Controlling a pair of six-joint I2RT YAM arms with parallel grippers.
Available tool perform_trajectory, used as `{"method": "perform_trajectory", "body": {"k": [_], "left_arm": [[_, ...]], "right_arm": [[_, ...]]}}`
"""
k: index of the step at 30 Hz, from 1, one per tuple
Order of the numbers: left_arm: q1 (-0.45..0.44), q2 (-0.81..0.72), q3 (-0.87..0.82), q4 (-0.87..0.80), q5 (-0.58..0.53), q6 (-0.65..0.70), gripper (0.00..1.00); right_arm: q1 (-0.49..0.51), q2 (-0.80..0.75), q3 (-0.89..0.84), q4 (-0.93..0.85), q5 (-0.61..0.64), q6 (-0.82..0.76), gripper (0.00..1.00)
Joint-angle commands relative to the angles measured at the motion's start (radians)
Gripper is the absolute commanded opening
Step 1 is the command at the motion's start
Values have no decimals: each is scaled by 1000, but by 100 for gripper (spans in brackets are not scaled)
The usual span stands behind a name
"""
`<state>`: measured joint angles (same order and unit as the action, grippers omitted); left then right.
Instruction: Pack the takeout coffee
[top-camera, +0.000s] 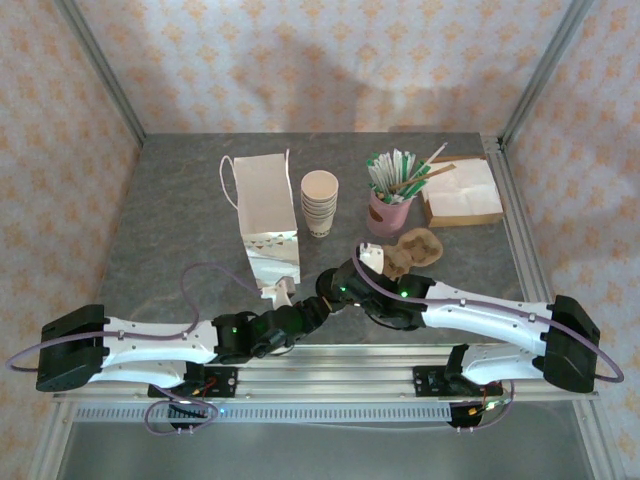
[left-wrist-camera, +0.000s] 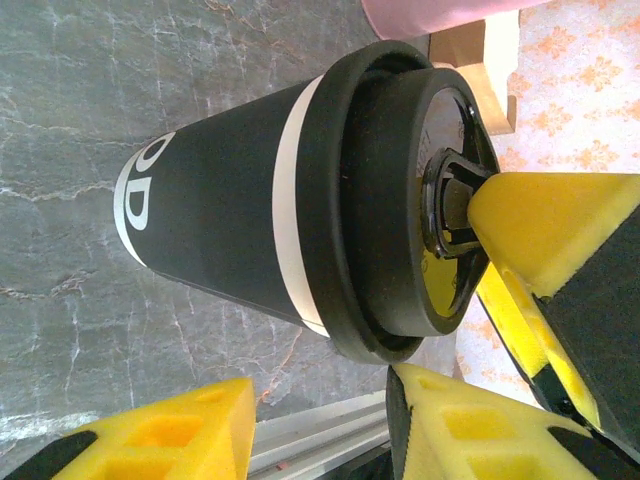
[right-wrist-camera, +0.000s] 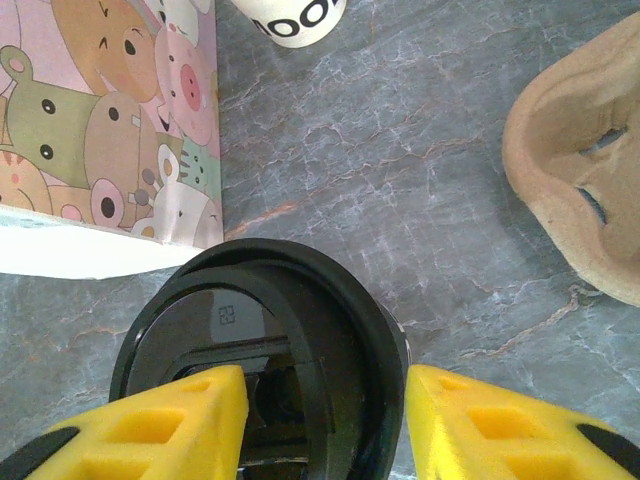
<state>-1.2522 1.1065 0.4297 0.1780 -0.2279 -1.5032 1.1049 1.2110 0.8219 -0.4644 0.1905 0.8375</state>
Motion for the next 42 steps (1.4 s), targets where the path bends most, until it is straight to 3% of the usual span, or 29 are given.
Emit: {"method": "perform_trajectory", "body": {"k": [1, 14, 31, 42], "left_arm": [[-4, -8, -19, 23, -66, -24, 40], [-4, 19, -55, 135, -92, -51, 40], [-6, 79, -93, 67, -90, -100, 39], [-10, 39, -181, 9, -124, -164, 38]], "right_arm": [[-4, 15, -29, -22, -13, 16, 45], [-3, 18, -47, -10, -29, 39, 45], [1, 15, -73, -6, -35, 57, 44], [1, 27, -75, -15, -36, 57, 44]]}}
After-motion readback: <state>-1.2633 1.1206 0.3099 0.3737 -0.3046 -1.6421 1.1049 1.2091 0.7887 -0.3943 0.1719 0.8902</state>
